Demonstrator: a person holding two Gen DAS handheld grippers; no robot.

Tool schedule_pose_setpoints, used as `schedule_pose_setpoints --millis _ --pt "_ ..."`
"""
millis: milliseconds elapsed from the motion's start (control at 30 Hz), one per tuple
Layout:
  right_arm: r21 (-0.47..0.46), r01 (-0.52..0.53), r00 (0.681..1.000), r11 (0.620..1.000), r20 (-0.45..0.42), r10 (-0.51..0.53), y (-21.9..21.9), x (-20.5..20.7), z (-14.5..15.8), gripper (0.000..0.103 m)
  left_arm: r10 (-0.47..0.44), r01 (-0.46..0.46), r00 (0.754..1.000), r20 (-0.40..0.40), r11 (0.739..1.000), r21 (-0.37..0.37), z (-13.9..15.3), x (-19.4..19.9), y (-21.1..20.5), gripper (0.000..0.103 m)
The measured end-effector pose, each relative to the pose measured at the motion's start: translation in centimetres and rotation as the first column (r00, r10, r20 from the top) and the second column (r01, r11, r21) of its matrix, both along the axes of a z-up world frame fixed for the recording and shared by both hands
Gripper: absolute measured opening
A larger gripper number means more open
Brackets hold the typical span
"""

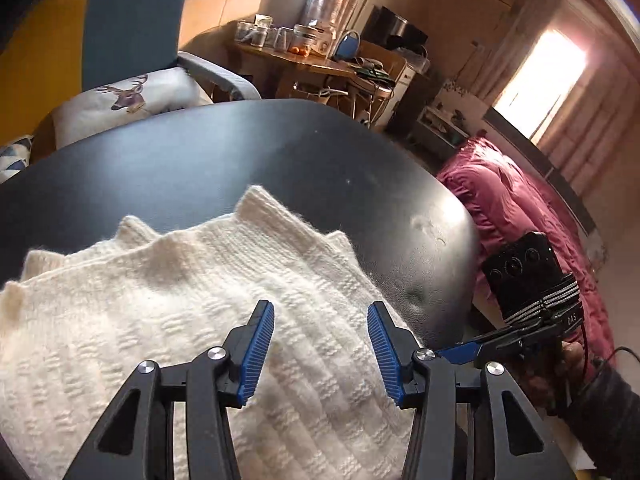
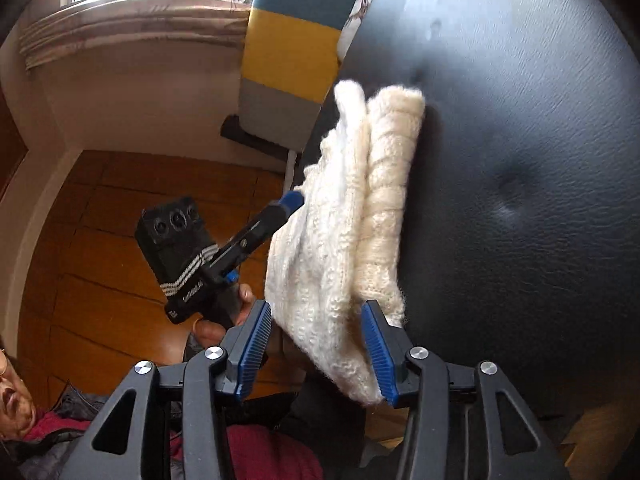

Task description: Fold clothes

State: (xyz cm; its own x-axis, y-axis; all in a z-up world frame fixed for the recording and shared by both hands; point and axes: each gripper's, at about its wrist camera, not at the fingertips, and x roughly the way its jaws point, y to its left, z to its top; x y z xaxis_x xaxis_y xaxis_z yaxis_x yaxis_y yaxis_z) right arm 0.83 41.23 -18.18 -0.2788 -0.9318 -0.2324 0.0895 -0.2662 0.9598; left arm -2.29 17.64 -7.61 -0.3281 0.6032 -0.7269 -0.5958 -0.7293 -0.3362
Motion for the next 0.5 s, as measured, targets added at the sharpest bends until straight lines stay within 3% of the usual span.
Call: schedule_pose_setpoints --millis 100,233,300,367,433,467,500 --pt "-0.041 -0.063 0.998 0.997 -0.001 0.063 -1.2 -0.6 -0.5 0.049 0.005 -0.004 1.000 0.020 1.000 -0.013 -0.7 -0.6 0.7 0.050" --pt "-0.011 -0.232 0.973 0.973 0.001 0.232 -4.2 -1.4 -0.1 0.050 0.003 0.000 0.999 0.041 0.998 -0.067 -2.0 -1.4 1.5 0.050" --pt "0.017 -0.382 0.924 0.924 -0.007 0.382 -6.3 -1.2 0.6 0.051 0.002 0.003 0.999 0.052 0.996 -0.094 -2.7 -1.8 1.9 0.050" --pt "0.106 -0.492 0.869 0.864 0.003 0.494 -8.2 -0.9 1.2 0.051 0.002 0.005 0.998 0.062 0.993 -0.120 -3.3 -2.1 2.3 0.050" --pt "0.213 -0.536 0.841 0.817 0.047 0.540 -9.3 -1.1 0.9 0.050 0.001 0.004 0.999 0.032 0.988 -0.153 -3.7 -1.8 2.9 0.051" --pt "0.242 -0.556 0.827 0.795 0.069 0.557 -9.5 -1.1 0.6 0.042 0.003 0.001 1.000 0.022 0.987 -0.163 -3.7 -1.6 3.2 0.052" --pt "0.271 -0.575 0.814 0.772 0.092 0.574 -9.8 -1.2 0.3 0.040 0.008 -0.006 1.000 0.017 0.986 -0.168 -3.7 -1.5 3.3 0.052"
